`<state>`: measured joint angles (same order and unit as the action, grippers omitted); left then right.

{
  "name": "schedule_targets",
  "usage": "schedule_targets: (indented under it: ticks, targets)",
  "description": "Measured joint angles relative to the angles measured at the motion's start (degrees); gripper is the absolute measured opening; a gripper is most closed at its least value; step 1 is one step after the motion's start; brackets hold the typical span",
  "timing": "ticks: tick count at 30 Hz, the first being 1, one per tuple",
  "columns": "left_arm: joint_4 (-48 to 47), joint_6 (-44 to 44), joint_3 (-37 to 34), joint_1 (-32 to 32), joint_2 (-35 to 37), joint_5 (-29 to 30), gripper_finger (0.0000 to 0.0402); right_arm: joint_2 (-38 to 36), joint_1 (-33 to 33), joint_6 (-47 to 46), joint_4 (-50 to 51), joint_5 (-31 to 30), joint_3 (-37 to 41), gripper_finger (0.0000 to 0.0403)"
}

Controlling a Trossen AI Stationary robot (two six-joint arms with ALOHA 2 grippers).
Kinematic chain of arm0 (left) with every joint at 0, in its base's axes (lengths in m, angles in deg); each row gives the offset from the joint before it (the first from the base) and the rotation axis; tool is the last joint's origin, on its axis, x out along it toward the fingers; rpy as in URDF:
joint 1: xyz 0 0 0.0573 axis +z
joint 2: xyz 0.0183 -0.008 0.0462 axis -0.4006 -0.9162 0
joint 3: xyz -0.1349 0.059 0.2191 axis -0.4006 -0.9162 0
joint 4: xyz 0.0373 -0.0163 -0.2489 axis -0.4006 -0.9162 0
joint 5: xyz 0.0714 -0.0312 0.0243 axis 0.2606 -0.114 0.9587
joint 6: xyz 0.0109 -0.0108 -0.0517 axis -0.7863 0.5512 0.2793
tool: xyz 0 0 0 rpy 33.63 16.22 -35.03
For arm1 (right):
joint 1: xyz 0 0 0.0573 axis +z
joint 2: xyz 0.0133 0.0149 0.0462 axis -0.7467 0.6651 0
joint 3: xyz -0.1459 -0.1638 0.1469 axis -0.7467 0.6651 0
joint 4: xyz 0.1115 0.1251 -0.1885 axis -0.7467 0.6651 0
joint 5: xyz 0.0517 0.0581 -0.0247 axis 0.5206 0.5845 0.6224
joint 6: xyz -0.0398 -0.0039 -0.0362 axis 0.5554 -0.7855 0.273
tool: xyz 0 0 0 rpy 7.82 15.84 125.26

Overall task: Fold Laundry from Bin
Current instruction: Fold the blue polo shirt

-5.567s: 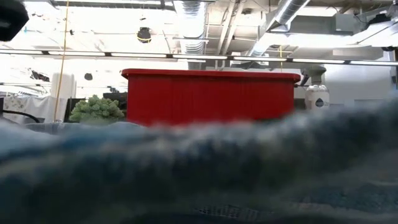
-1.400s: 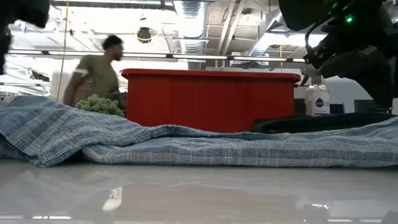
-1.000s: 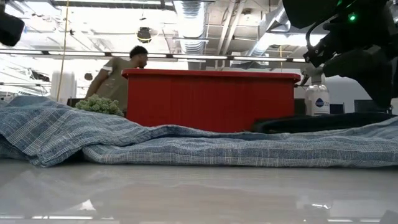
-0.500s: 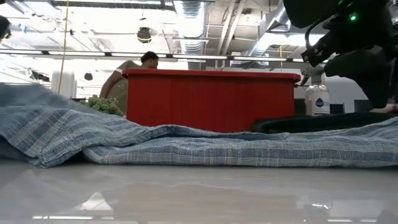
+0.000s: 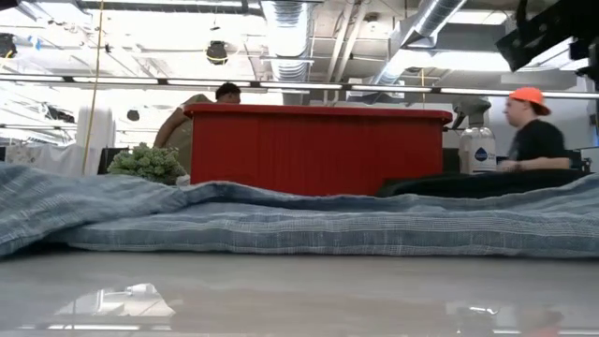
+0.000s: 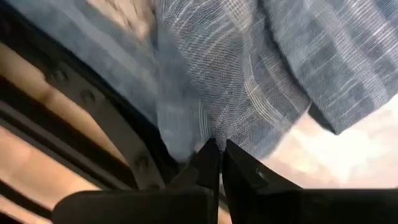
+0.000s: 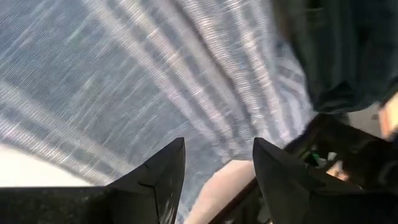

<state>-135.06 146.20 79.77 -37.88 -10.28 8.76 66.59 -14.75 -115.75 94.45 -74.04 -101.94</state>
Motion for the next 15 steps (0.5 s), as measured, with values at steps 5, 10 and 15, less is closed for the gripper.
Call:
schedule_targets:
  ticks: [5,10,15]
  targets:
    - [0.2,0.9,0.0,1.3,0.0,8.1,0.0,0.6,1.6,0.2,-8.8,-0.3,-0.1,0.0211]
    - [2.4,-0.9,0.0,2.6,0.0,11.4,0.0001,5.2,1.8,-2.6,-9.1,-1.3,-0.1,0.0185]
    - [4.2,-4.4,0.0,3.2,0.0,11.4,0.0016,10.7,2.6,-3.6,-9.2,0.2,-0.1,0.014]
